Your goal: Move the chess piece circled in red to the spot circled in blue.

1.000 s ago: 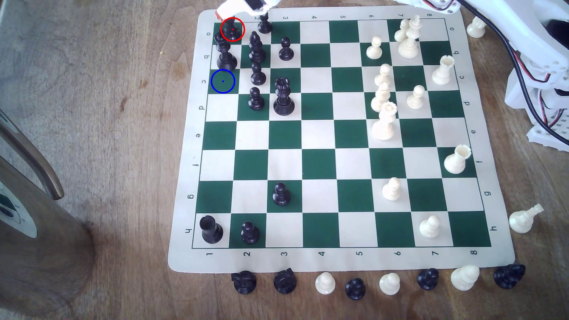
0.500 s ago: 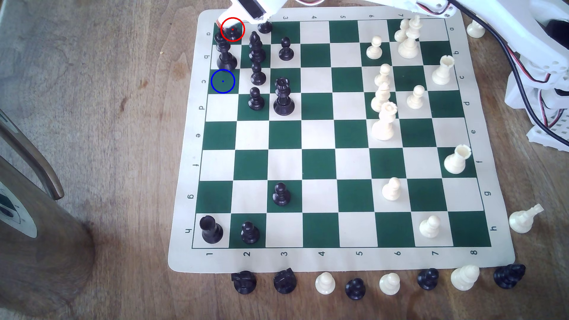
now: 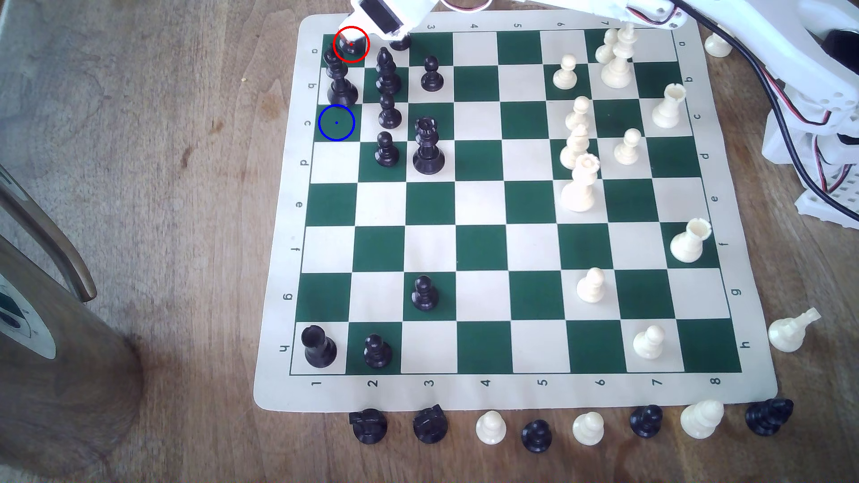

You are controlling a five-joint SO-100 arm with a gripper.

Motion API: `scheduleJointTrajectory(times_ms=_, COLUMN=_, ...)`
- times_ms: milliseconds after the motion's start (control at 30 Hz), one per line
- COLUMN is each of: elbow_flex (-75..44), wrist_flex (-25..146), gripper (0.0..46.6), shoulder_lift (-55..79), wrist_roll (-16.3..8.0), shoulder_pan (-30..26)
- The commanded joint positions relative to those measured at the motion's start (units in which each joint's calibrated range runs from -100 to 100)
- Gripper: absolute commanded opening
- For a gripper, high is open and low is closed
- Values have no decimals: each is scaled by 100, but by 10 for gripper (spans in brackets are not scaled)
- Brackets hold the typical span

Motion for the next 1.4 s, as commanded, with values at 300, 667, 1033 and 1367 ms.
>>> scheduleJointTrajectory(times_ms=300, elbow_flex=-694, wrist_flex=-299, gripper=2, shoulder_lift=-805, wrist_roll=-83, shoulder_pan=11)
scheduleJointTrajectory(times_ms=667, elbow_flex=-694, wrist_flex=-20, gripper=2, shoulder_lift=-2146, wrist_roll=-5, shoulder_pan=-278)
scheduleJointTrajectory(times_ms=1033, elbow_flex=-630, wrist_flex=455, gripper=2, shoulder_lift=-2358, wrist_roll=-103, shoulder_pan=-1052)
scheduleJointTrajectory(times_ms=1367, elbow_flex=-168, wrist_flex=864, gripper=2, shoulder_lift=-1738, wrist_roll=-39, shoulder_pan=-1240)
